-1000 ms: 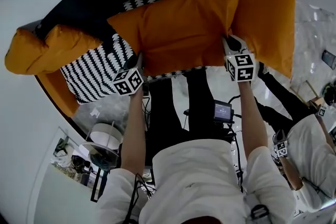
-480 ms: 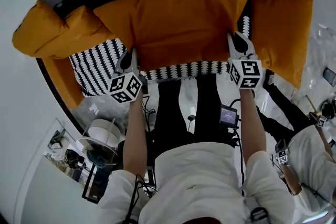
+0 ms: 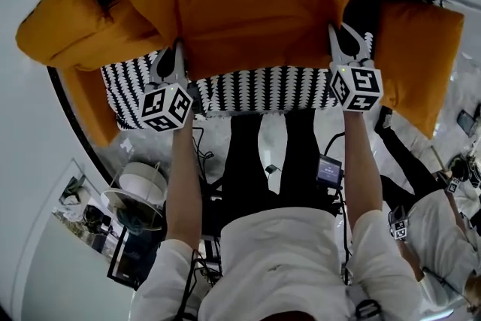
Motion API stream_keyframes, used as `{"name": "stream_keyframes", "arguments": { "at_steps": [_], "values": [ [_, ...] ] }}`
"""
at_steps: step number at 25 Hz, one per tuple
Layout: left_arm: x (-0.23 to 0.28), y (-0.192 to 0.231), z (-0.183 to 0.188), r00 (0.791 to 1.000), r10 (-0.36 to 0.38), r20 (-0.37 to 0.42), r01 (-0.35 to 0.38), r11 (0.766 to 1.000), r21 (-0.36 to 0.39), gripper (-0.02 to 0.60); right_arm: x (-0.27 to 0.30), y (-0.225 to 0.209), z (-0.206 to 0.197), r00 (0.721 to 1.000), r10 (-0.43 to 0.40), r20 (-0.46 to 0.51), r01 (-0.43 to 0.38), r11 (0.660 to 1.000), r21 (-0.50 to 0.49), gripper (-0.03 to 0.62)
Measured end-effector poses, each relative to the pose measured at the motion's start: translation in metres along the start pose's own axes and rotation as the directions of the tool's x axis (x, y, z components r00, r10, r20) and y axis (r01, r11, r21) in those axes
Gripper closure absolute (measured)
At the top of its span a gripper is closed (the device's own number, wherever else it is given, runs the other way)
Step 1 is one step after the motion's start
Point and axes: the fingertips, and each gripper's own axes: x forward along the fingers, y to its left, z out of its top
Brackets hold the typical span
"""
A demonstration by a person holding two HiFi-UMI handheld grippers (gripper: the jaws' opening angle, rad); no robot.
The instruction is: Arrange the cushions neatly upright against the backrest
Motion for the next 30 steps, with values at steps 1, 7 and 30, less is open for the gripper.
{"name": "stream_keyframes", "arguments": {
  "at_steps": [1,7,30],
  "values": [
    [0.002,0.005,0.001,1.000,0.005,0.002,-0.005,1.000,-0.003,0.568,0.007,0.002,0.001,1.000,0.000,-0.004,0.000,1.000,0.000,0.546],
    [0.024,0.026,-0.004,1.000,0.002,-0.024,-0.003,0.999,-0.044,0.568,0.042,0.005,-0.001,0.999,-0.014,-0.048,0.015,1.000,0.015,0.546],
    [0.089,0.045,-0.067,0.987,-0.017,-0.162,-0.001,0.994,-0.111,0.568,0.099,-0.016,-0.080,0.971,-0.010,-0.240,0.009,1.000,-0.005,0.554]
  ]
}}
